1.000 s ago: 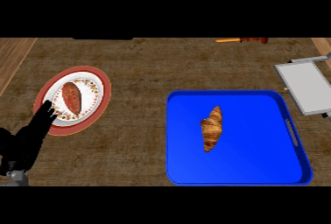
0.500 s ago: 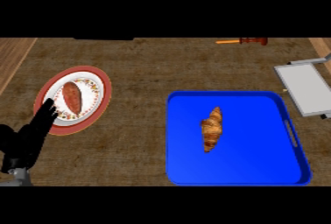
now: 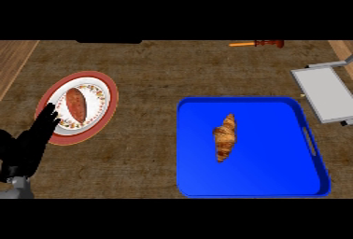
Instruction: Pick the bell pepper from the tray and place it in the tiered shelf
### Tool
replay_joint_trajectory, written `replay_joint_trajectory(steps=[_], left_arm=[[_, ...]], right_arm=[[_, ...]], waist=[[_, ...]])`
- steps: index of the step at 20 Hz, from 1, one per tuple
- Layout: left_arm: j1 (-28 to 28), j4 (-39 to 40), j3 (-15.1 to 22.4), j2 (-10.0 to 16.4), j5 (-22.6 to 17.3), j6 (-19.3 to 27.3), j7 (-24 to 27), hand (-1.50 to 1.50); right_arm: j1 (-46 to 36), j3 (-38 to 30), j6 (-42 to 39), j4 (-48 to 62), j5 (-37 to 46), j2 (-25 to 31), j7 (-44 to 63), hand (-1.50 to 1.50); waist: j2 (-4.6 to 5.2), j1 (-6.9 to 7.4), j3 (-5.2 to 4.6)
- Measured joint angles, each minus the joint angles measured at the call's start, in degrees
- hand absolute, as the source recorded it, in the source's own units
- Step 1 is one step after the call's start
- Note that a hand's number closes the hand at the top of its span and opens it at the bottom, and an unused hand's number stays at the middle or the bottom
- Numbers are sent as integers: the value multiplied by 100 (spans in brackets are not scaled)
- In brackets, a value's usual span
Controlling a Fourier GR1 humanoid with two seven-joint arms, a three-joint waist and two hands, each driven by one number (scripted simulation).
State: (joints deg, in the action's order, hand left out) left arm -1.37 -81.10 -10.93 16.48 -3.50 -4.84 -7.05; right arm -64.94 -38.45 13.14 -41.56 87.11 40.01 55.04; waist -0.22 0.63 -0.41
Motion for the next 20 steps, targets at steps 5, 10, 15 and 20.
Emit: replay_joint_trajectory(steps=[5,10,15,20], left_arm=[[117,-115,-80,68,-65,-95,-27,0],[160,4,-35,-32,44,-36,101,0],[220,66,-75,-53,87,-4,201,0],[331,28,-123,-62,74,1,210,0]], right_arm=[[110,-240,400,-388,-509,-90,-96,-150],[167,-220,549,-1199,-881,-340,-100,-150],[323,-26,167,-2661,-1040,-513,122,-150],[631,139,-644,-4398,-835,-690,556,-150]], waist=[[8,-19,29],[-4,-78,36],[-40,-159,33],[-74,-235,31]])
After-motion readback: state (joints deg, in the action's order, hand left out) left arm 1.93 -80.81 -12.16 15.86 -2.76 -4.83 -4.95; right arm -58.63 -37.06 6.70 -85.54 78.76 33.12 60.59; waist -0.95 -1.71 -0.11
